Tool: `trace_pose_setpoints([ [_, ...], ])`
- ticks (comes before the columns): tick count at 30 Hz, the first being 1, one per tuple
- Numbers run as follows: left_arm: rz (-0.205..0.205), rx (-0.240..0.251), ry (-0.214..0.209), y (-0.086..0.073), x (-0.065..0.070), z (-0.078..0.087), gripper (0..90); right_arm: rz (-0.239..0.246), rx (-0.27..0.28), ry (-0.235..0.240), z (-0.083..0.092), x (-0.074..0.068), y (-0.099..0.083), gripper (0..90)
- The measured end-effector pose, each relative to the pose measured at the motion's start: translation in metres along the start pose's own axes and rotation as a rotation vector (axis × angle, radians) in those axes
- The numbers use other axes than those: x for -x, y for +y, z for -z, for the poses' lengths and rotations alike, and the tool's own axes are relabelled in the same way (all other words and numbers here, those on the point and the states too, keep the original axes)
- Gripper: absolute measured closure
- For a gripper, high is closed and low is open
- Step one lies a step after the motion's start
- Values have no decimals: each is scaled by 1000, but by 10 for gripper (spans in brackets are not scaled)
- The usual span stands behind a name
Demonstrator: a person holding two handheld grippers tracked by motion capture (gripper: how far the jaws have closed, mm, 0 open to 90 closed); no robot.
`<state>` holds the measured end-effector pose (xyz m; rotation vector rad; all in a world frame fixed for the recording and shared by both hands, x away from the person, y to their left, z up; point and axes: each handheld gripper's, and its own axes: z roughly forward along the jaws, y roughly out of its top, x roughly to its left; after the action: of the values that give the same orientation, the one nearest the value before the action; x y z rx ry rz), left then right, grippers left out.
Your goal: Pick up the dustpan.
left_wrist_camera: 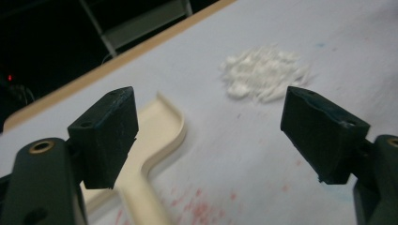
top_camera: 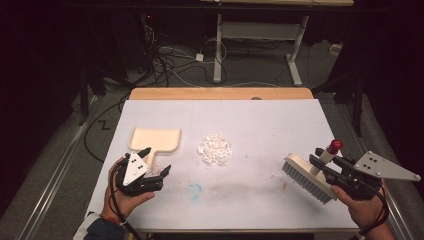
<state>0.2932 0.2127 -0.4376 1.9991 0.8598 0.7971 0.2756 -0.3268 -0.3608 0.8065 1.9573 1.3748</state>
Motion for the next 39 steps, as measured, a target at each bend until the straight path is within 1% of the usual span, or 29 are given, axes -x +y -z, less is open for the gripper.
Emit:
trace_pose_setpoints([
  [1, -13, -33, 18, -5, -1, -2, 189, 1, -2, -1, 0, 0, 0, 700],
  [2, -16, -49, 20, -9, -2, -4, 189, 1, -2, -1, 0, 0, 0, 700],
  [3, -10, -77, 18, -16, -6, -6, 196, -2, -5, -2, -1, 1, -1, 700],
  [4, 2, -86, 18, -18, -7, -8, 196, -2, -8, -4, -2, 2, -2, 700],
  [5, 2, -86, 18, -18, -7, -8, 196, -3, -13, -6, -2, 2, -2, 700],
  [6, 18, -93, 20, -20, -10, -8, 196, -3, -13, -6, -2, 2, -2, 700],
  [7, 22, -95, 16, -21, -11, -8, 196, 2, -14, -11, -3, 3, -2, 700],
  [10, 21, -104, 20, -22, -11, -6, 194, 7, -17, -18, -4, 2, -1, 700],
  [12, 18, -113, 20, -23, -11, -6, 188, 12, -16, -12, -5, 2, 0, 699],
  [13, 21, -123, 25, -25, -11, -6, 188, 13, -8, 0, -7, 2, 1, 699],
  [14, 31, -126, 20, -26, -12, -5, 188, 12, -7, 4, -9, 2, 1, 699],
  [17, 74, -139, 23, -29, -15, -4, 188, 15, -6, 14, -10, 2, 0, 699],
  [18, 96, -157, 35, -29, -16, -5, 188, 11, -3, 12, -11, 1, 0, 700],
  [19, 186, -247, 46, -30, -21, -13, 193, 11, -1, 14, -11, 1, 0, 700],
  [20, 214, -268, 37, -31, -22, -16, 193, 14, 0, 17, -11, 1, 0, 700],
  [21, 235, -299, 33, -33, -24, -21, 193, 11, 0, 18, -12, 1, 0, 699],
  [22, 242, -318, 42, -33, -25, -25, 193, 10, -3, 22, -13, 1, 0, 699],
  [24, 250, -326, 49, -34, -27, -28, 193, 15, -12, 22, -15, 0, 0, 700],
  [25, 281, -338, 71, -33, -32, -37, 195, 20, -20, 18, -16, 0, 0, 700],
  [26, 281, -338, 71, -33, -32, -37, 196, 22, -23, 19, -17, 0, -1, 700],
  [27, 327, -320, 57, -31, -38, -47, 199, 23, -24, 20, -18, 0, -1, 700],
  [28, 327, -320, 57, -31, -38, -47, 203, 19, -29, 22, -18, 0, -2, 700],
  [29, 340, -346, 57, -30, -40, -59, 203, 20, -31, 25, -19, 0, -2, 700],
  [30, 343, -353, 49, -30, -41, -66, 205, 16, -34, 24, -19, 0, -3, 700],
  [31, 342, -363, 52, -29, -41, -70, 225, 19, -38, 21, -19, 1, -3, 700],
  [32, 356, -352, 54, -29, -43, -74, 226, 20, -40, 20, -19, 1, -3, 700],
  [35, 390, -351, 80, -25, -49, -82, 293, 17, -42, 23, -20, 2, -3, 700],
  [36, 403, -347, 73, -25, -52, -84, 318, 15, -43, 23, -20, 2, -4, 700],
  [39, 400, -344, 75, -24, -56, -86, 412, 16, -50, 20, -20, 0, -4, 700],
])
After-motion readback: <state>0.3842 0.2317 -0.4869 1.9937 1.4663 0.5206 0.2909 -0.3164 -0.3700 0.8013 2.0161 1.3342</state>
